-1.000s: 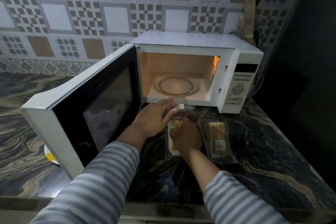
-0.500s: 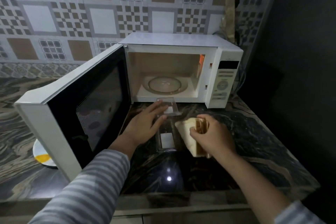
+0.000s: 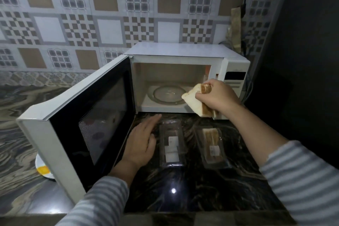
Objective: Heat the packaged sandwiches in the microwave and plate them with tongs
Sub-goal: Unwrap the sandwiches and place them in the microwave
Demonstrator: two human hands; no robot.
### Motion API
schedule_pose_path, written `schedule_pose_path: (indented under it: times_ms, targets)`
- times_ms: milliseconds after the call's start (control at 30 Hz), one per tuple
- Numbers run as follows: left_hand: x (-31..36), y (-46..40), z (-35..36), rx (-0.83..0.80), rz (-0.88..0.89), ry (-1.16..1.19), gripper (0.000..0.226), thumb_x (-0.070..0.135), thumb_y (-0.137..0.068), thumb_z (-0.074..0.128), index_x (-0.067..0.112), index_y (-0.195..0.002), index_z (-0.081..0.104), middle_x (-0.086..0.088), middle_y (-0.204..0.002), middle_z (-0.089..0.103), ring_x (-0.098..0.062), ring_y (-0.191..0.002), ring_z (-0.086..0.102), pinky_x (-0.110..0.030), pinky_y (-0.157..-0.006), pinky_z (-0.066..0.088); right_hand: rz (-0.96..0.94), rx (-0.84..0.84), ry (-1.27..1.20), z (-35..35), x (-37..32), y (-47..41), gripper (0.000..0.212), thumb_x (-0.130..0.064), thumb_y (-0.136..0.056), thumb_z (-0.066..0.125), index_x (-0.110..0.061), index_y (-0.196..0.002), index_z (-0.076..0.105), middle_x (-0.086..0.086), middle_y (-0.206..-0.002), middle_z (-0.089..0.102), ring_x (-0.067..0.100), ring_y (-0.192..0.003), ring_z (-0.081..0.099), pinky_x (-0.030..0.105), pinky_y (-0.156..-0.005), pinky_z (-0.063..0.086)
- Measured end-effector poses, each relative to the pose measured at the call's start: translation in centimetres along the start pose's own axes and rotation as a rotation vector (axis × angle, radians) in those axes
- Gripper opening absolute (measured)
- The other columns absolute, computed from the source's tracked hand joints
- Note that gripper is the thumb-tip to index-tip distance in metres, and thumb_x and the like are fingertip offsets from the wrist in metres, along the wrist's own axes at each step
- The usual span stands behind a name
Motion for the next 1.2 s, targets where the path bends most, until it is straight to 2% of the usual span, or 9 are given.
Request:
schedule_pose_path:
  times_ms: [67,167,267,400,500,633,767,900,1200]
  targets:
    - [-2.2,-0.8,0.9,-0.002,-0.168,0.004,0.064,0.015,-0.081,0.042,0.017,-0.145,0.036,-0.006,-0.146,0.042,-0.020,-0.133,0.040,-0.031,-0.113,0.028,-0.018,-0.011,-0.007,1.3,-1.1,-2.4,0.047,-0.044,-0.077,0.067,-0.030,-0.121,0.056,-0.002,-0.115,0.062,0.020,-0.100,0.058,0.030,-0.074,0.045]
    - [-4.8,-1.5,4.1,-0.150,-0.340,-0.130,0.067,0.004,-0.085,0.045,0.017,-0.148,0.027,-0.006,-0.154,0.028,-0.021,-0.143,0.024,-0.042,-0.117,0.022,-0.029,-0.026,-0.022,4.0,-2.2,-5.9,0.044,-0.042,-0.076,0.066,-0.030,-0.118,0.057,-0.001,-0.114,0.062,0.020,-0.095,0.057,0.029,-0.071,0.042]
    - [-6.7,-2.2,6.9,-0.342,-0.367,-0.279,0.059,0.020,-0.096,0.038,0.020,-0.151,0.016,0.004,-0.159,0.012,-0.012,-0.147,0.005,-0.041,-0.119,0.009,-0.015,-0.034,-0.017,6.9,-2.5,-9.2,0.044,-0.040,-0.078,0.065,-0.029,-0.120,0.057,-0.001,-0.110,0.064,0.019,-0.090,0.056,0.028,-0.069,0.040]
    - [-8.6,-2.3,9.1,-0.469,-0.300,-0.346,0.064,0.047,-0.093,0.019,0.020,-0.152,0.016,0.007,-0.160,0.009,-0.010,-0.147,0.004,-0.039,-0.118,0.005,-0.015,-0.026,0.001,10.9,-2.0,-13.2,0.048,-0.048,-0.079,0.063,-0.027,-0.121,0.058,0.003,-0.112,0.066,0.026,-0.102,0.061,0.029,-0.072,0.044]
    - [-9.1,-2.0,9.7,-0.421,-0.239,-0.327,0.085,0.054,-0.077,0.000,0.019,-0.150,0.021,0.004,-0.159,0.014,-0.013,-0.147,0.009,-0.036,-0.117,0.001,0.007,-0.041,0.054,13.9,-1.7,-15.4,0.049,-0.048,-0.080,0.063,-0.022,-0.121,0.057,0.007,-0.117,0.064,0.031,-0.110,0.060,0.035,-0.080,0.048]
    - [-9.6,-2.1,9.7,-0.364,-0.223,-0.287,0.077,0.053,-0.081,0.007,0.022,-0.149,0.024,0.006,-0.158,0.019,-0.009,-0.146,0.010,-0.029,-0.112,-0.007,0.087,-0.048,0.087,16.8,-1.7,-18.1,0.031,-0.027,-0.095,0.047,-0.012,-0.118,0.063,0.013,-0.123,0.063,0.032,-0.113,0.059,0.039,-0.088,0.048]
    - [-9.8,-2.1,9.7,-0.359,-0.245,-0.245,0.073,0.053,-0.083,0.012,0.026,-0.149,0.023,0.011,-0.157,0.018,-0.001,-0.144,0.006,-0.026,-0.114,-0.006,0.045,-0.041,0.013,19.0,-2.2,-19.9,0.039,-0.045,-0.088,0.055,-0.020,-0.117,0.063,0.007,-0.121,0.065,0.029,-0.111,0.061,0.035,-0.089,0.047]
    - [-9.8,-2.3,9.5,-0.349,-0.262,-0.219,0.071,0.053,-0.083,0.016,0.027,-0.149,0.024,0.012,-0.157,0.018,0.002,-0.142,0.003,-0.029,-0.118,-0.001,-0.037,-0.107,0.068,20.8,-2.4,-20.8,0.044,-0.042,-0.086,0.055,-0.018,-0.122,0.057,0.014,-0.119,0.065,0.034,-0.110,0.061,0.037,-0.084,0.048]
    - [-9.9,-2.2,9.5,-0.361,-0.268,-0.241,0.072,0.054,-0.083,0.014,0.030,-0.150,0.019,0.013,-0.158,0.013,0.001,-0.144,0.000,-0.024,-0.116,-0.006,-0.097,0.006,0.094,21.8,-2.7,-21.0,0.043,-0.043,-0.092,0.049,-0.009,-0.117,0.058,0.019,-0.120,0.063,0.037,-0.110,0.061,0.040,-0.090,0.047]
Point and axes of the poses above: each hand's wrist, its own y-axis away from the middle knuckle, its own z-axis out of the palm, x = y × z, the point moved 6 cm from there along -y, towards the middle knuckle
